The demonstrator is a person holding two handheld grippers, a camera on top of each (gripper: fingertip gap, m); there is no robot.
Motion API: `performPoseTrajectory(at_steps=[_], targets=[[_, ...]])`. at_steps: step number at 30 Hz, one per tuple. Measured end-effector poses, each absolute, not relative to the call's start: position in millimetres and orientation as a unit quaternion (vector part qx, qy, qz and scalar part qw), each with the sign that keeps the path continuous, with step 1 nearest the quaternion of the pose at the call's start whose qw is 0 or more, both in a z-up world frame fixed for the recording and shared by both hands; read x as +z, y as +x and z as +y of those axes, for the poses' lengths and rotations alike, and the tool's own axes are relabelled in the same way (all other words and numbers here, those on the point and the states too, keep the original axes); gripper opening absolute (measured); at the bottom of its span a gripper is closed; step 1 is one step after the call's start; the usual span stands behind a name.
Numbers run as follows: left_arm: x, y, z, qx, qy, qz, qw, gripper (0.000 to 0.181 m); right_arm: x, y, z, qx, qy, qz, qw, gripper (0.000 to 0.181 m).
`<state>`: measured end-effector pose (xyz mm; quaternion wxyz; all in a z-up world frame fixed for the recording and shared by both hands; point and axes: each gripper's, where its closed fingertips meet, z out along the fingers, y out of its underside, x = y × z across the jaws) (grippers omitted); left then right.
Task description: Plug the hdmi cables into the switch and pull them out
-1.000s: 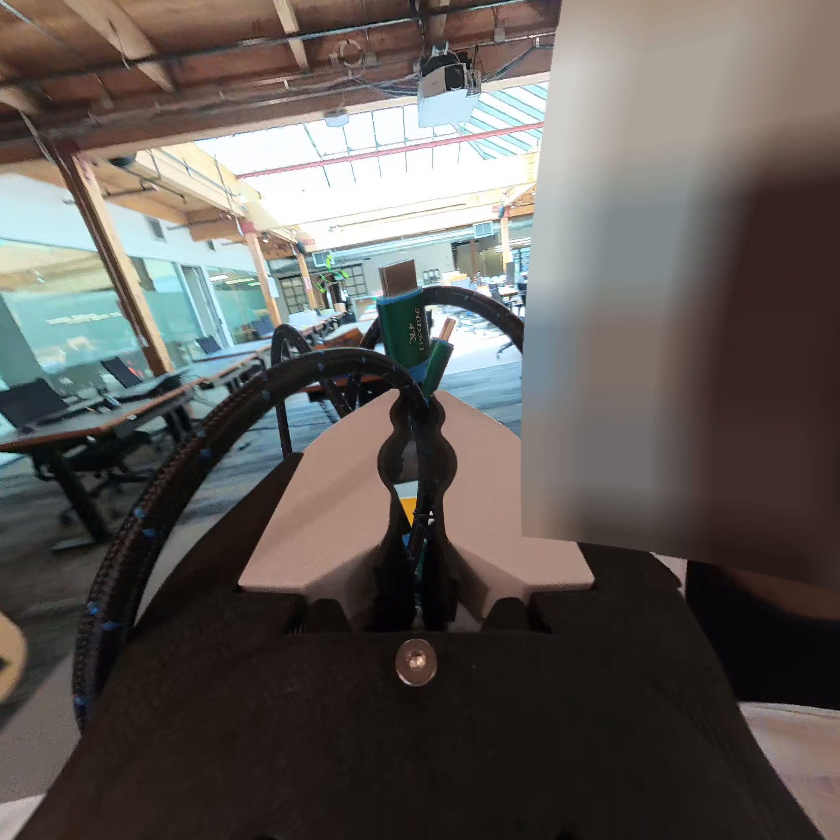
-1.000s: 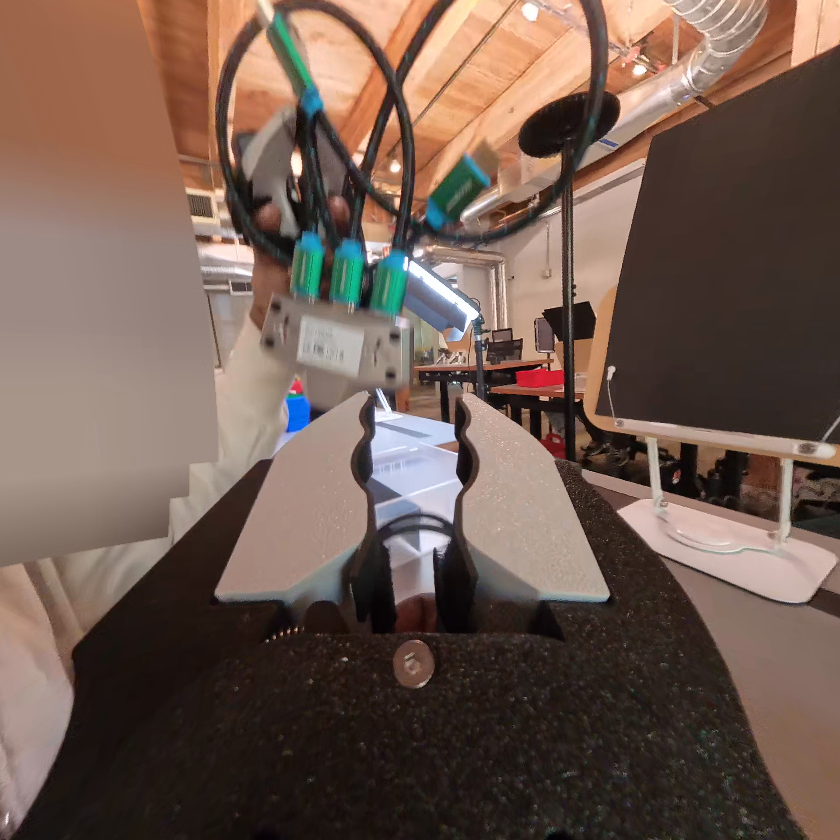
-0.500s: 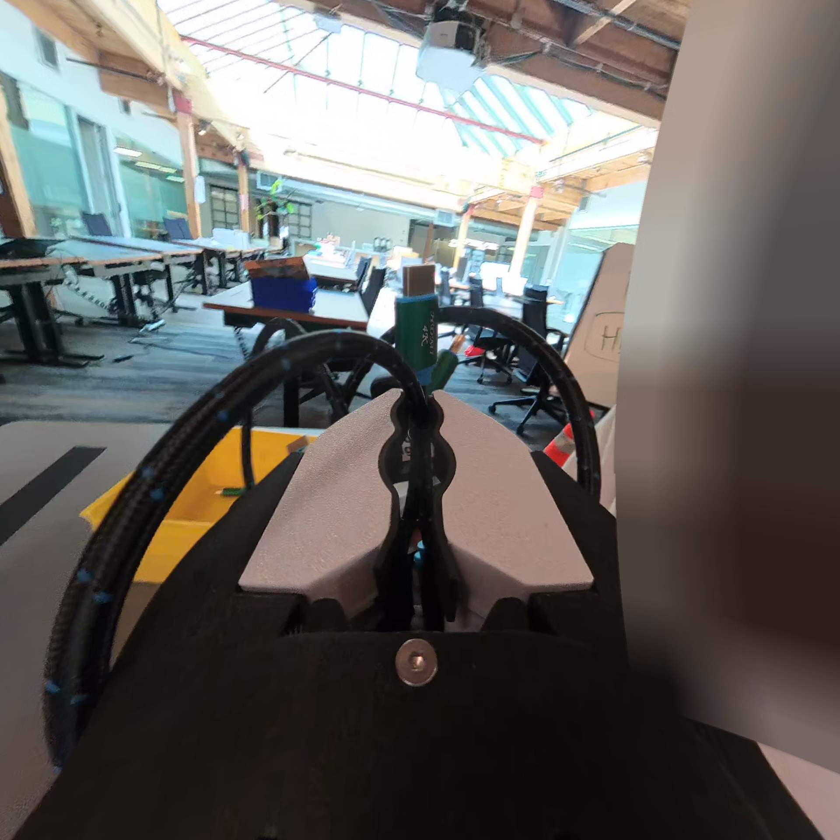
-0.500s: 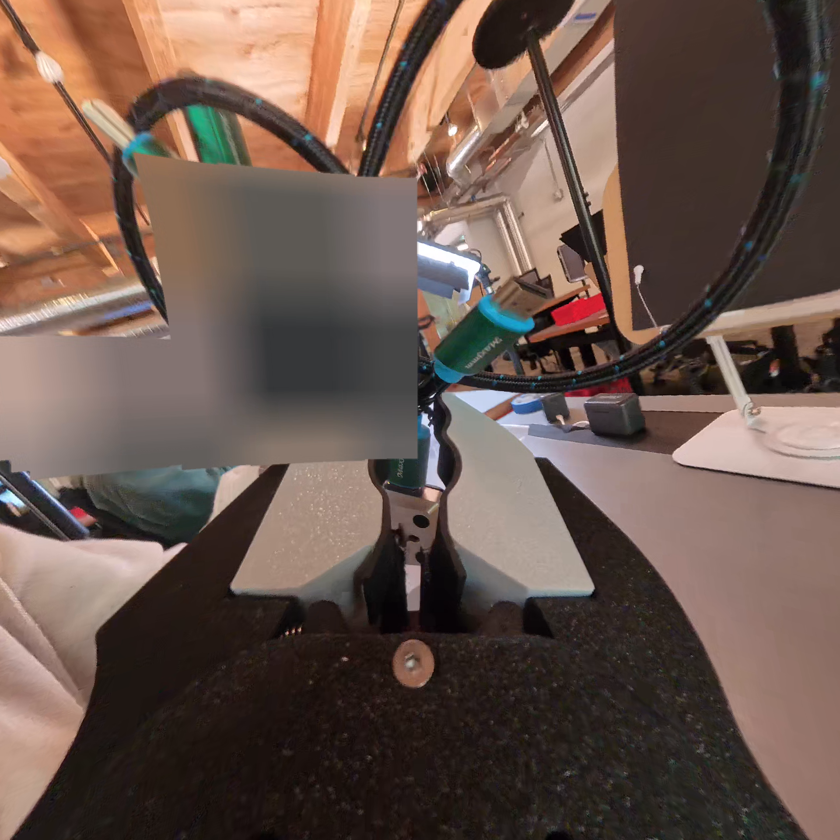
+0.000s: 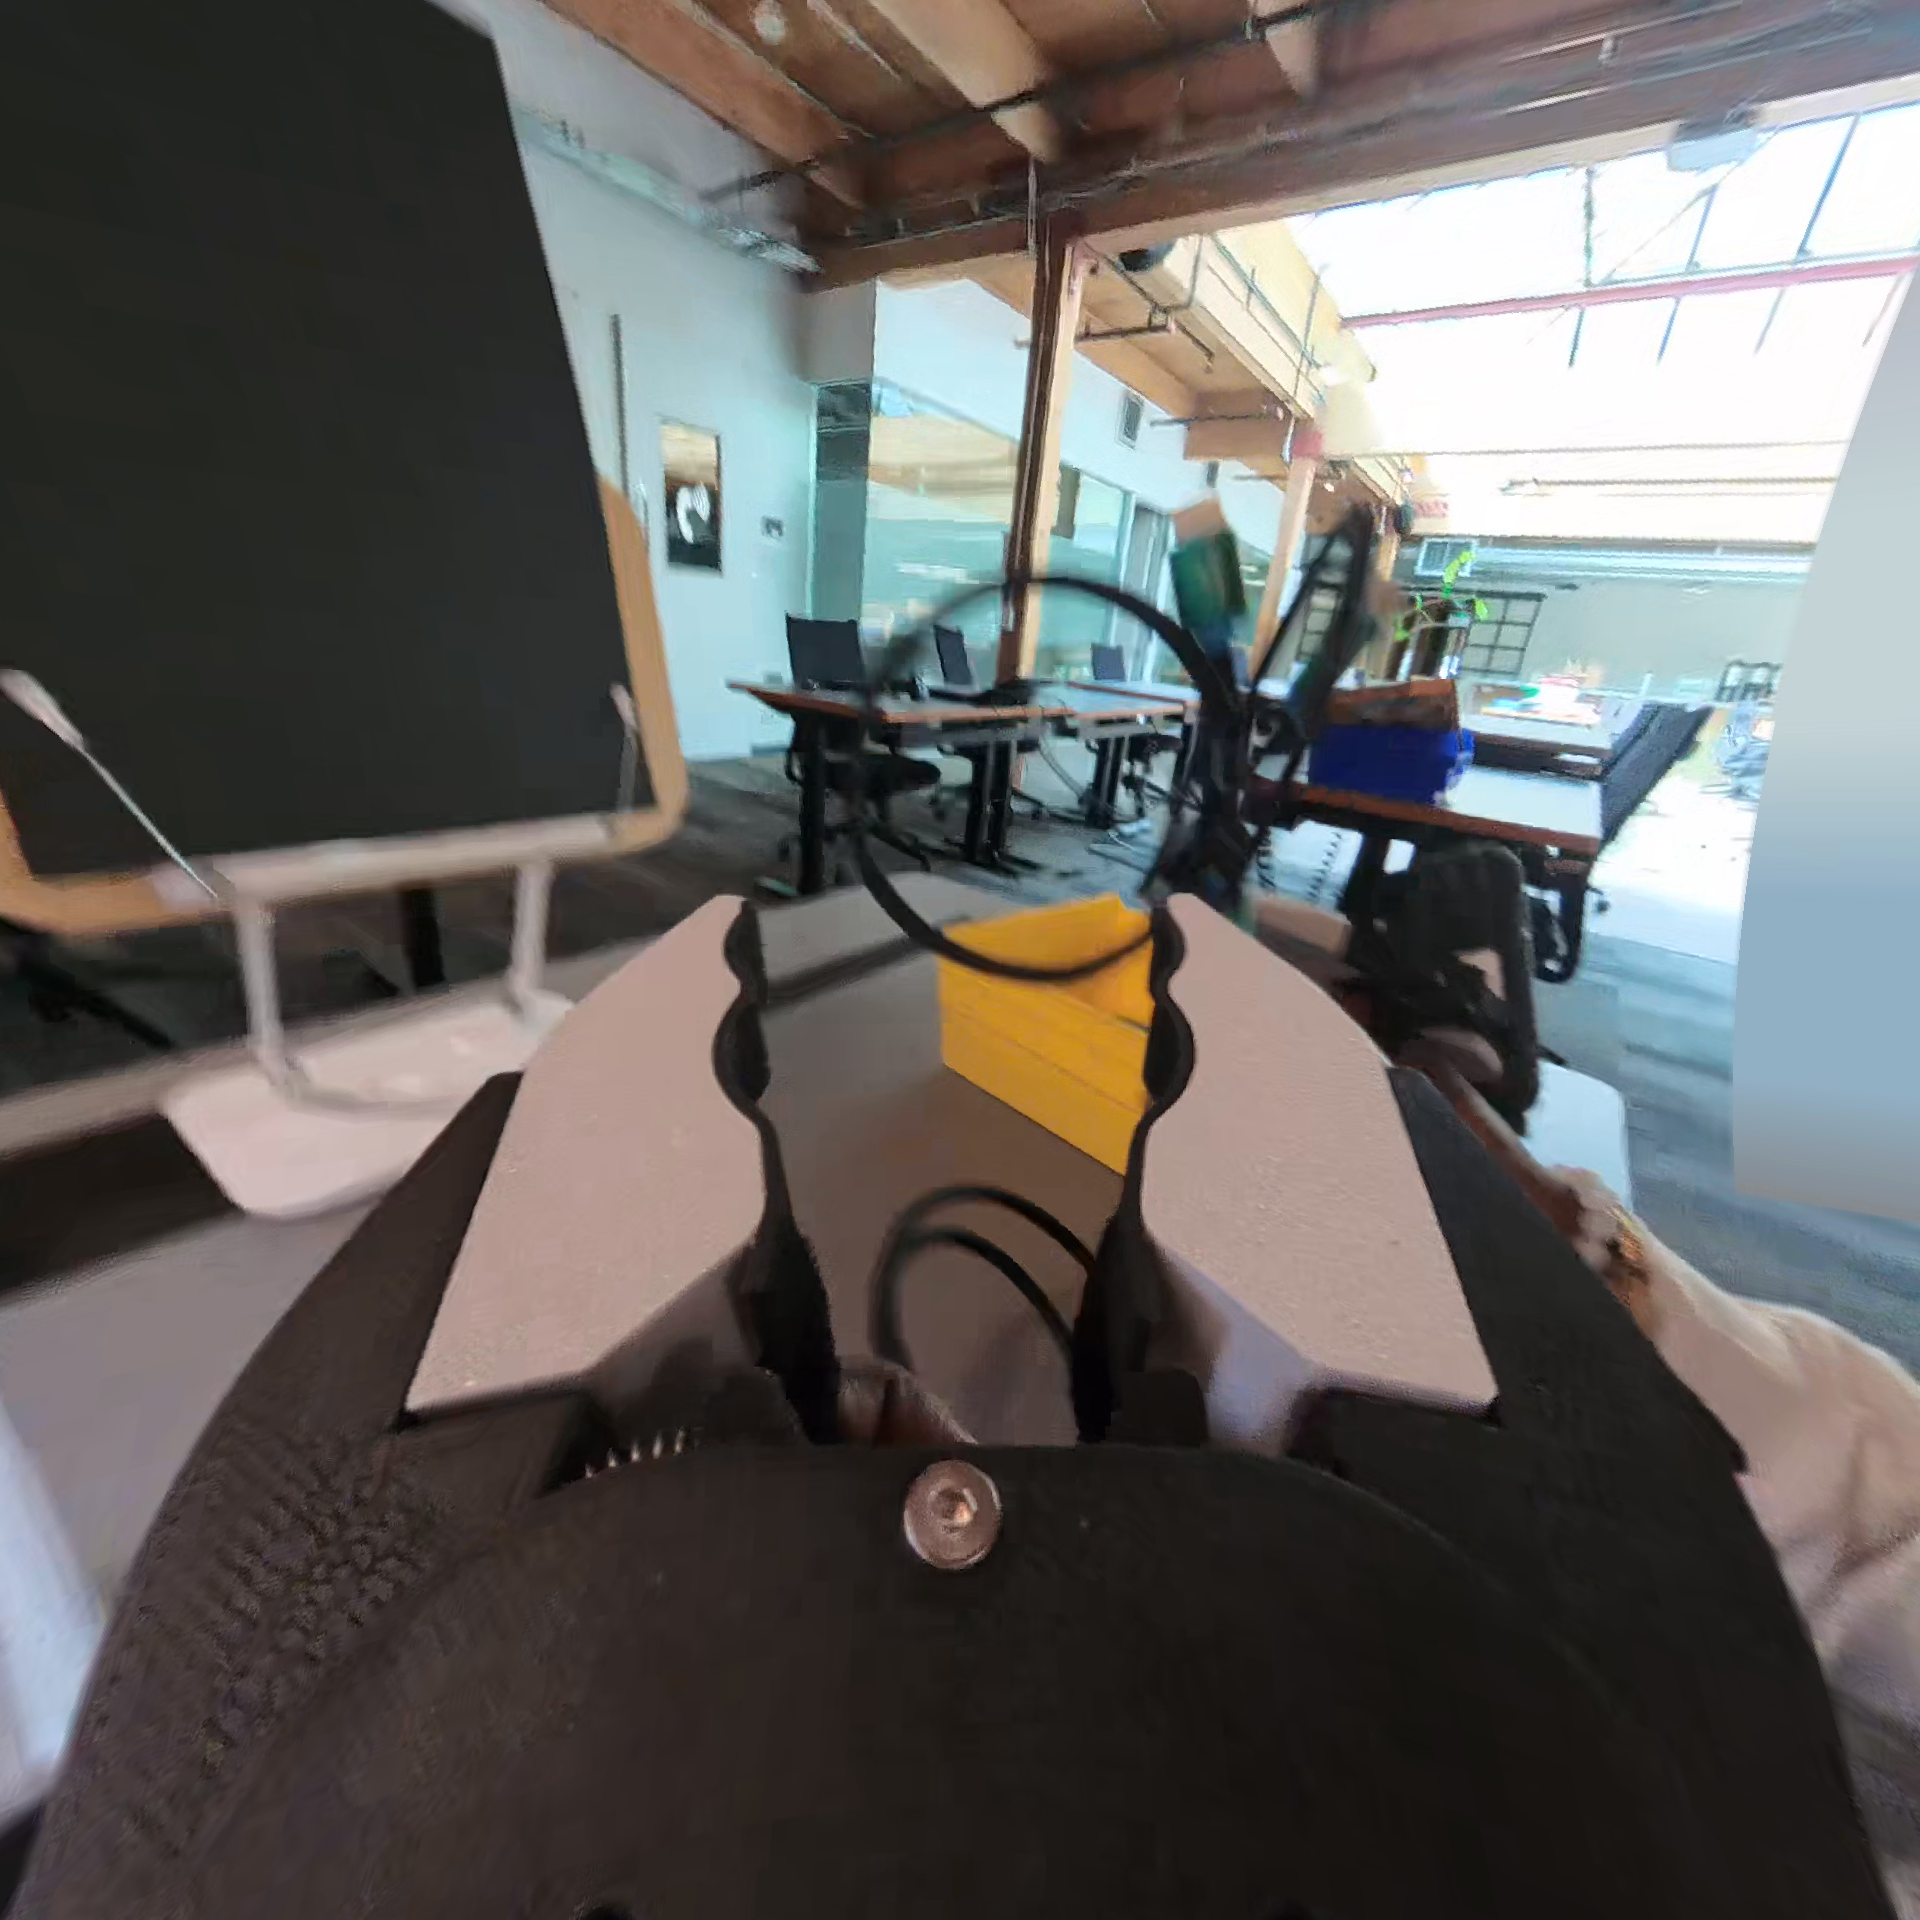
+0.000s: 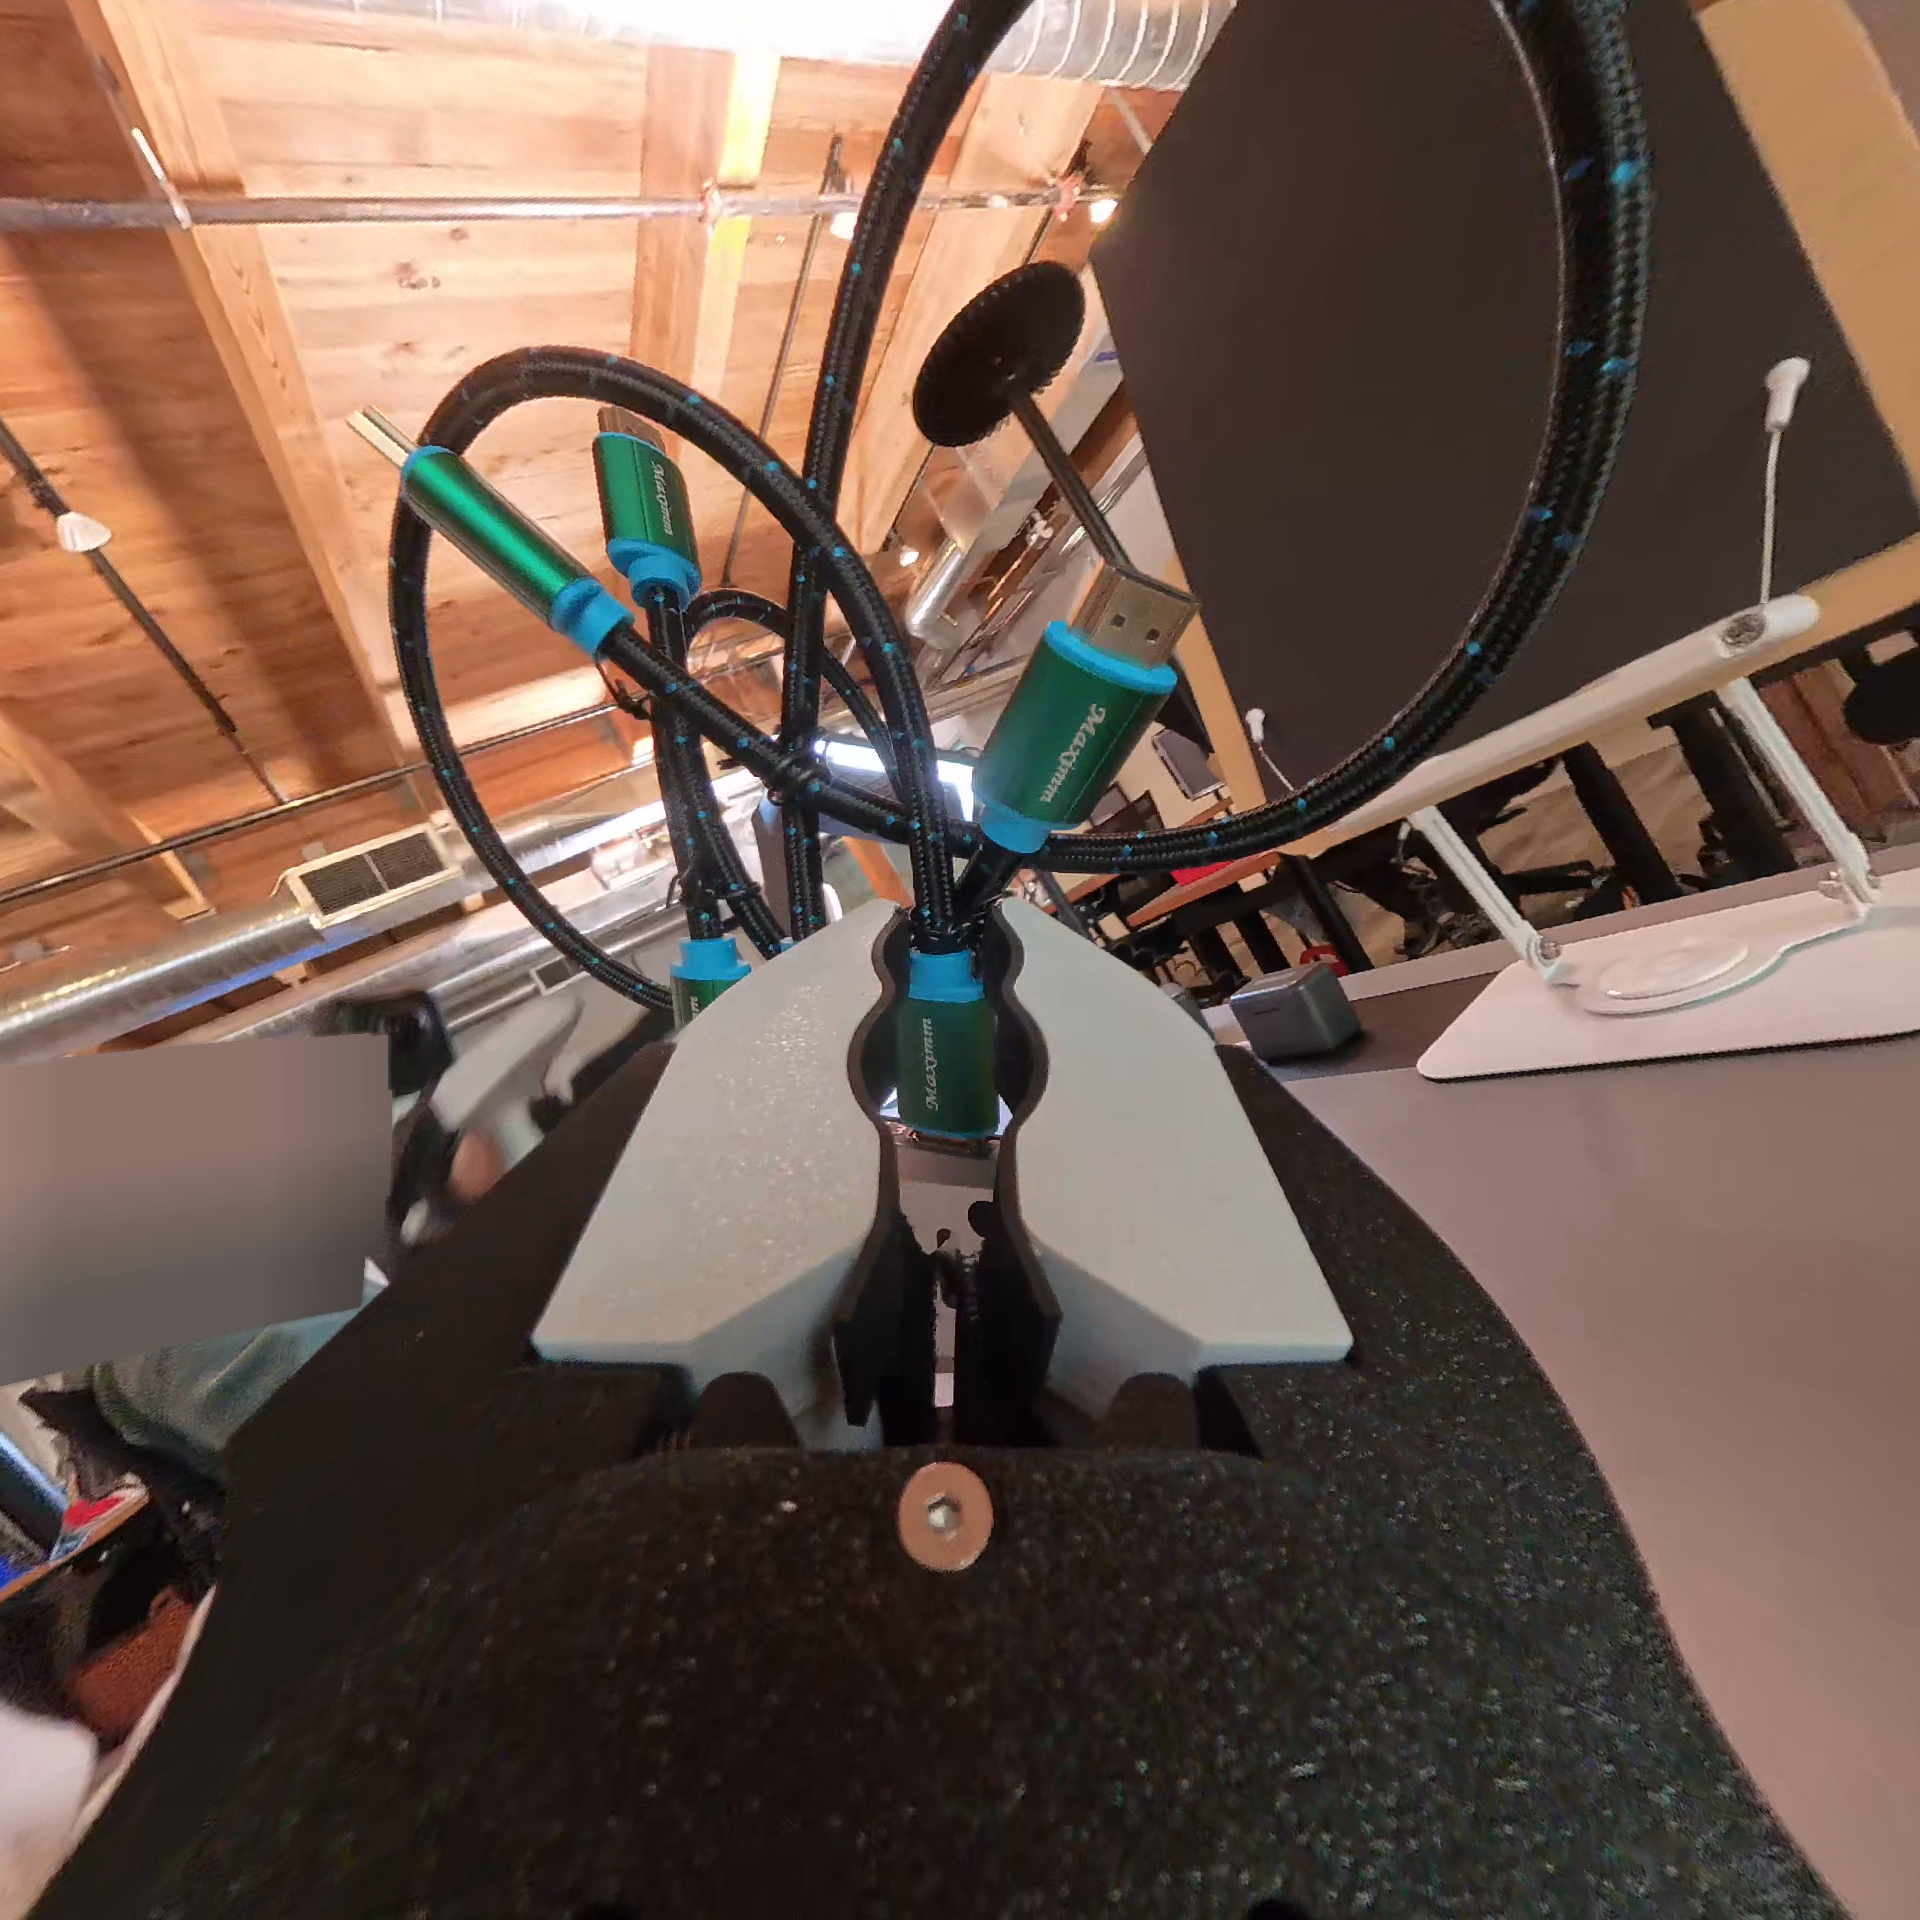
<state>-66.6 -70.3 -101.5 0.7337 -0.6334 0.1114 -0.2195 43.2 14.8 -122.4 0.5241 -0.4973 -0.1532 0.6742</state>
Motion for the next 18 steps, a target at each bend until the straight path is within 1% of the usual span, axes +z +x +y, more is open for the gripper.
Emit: performPoseTrajectory(at_steps=[2, 4, 7, 8, 10, 11, 15, 18], targets=[[-143.1, -30.4, -67.8, -0.224, -0.668, 0.119, 0.699, 0.087, -124.5, 40.3, 14.6, 0.673, -0.501, -0.145, 0.525, 0.013], [-164.6, -11.2, -57.4, -0.186, -0.676, 0.12, 0.703, 0.088, -124.9, 35.2, 10.5, 0.675, -0.502, -0.146, 0.521, 0.013], [-168.7, 9.7, -44.0, -0.166, -0.662, 0.145, 0.716, 0.072, -123.4, 27.4, -2.8, 0.676, -0.5, -0.17, 0.514, 0.013], [-170.0, 18.4, -41.8, -0.173, -0.661, 0.164, 0.711, 0.063, -122.8, 25.2, -8.2, 0.674, -0.499, -0.18, 0.514, 0.013], [-169.9, 31.8, -42.2, -0.189, -0.653, 0.192, 0.708, 0.032, -123.0, 22.0, -16.1, 0.666, -0.5, -0.195, 0.519, 0.013], [-172.3, 34.1, -41.9, -0.19, -0.657, 0.196, 0.702, 0.031, -122.3, 24.2, -15.4, 0.656, -0.499, -0.195, 0.531, 0.012], [-204.6, 39.4, -42.5, -0.152, -0.727, 0.233, 0.628, 0.028, -123.7, 27.7, -15.2, 0.583, -0.505, -0.252, 0.585, 0.012], [-214.4, 39.9, -44.0, -0.145, -0.736, 0.229, 0.62, 0.026, -120.4, 25.2, -18.8, 0.541, -0.506, -0.281, 0.61, 0.011]])
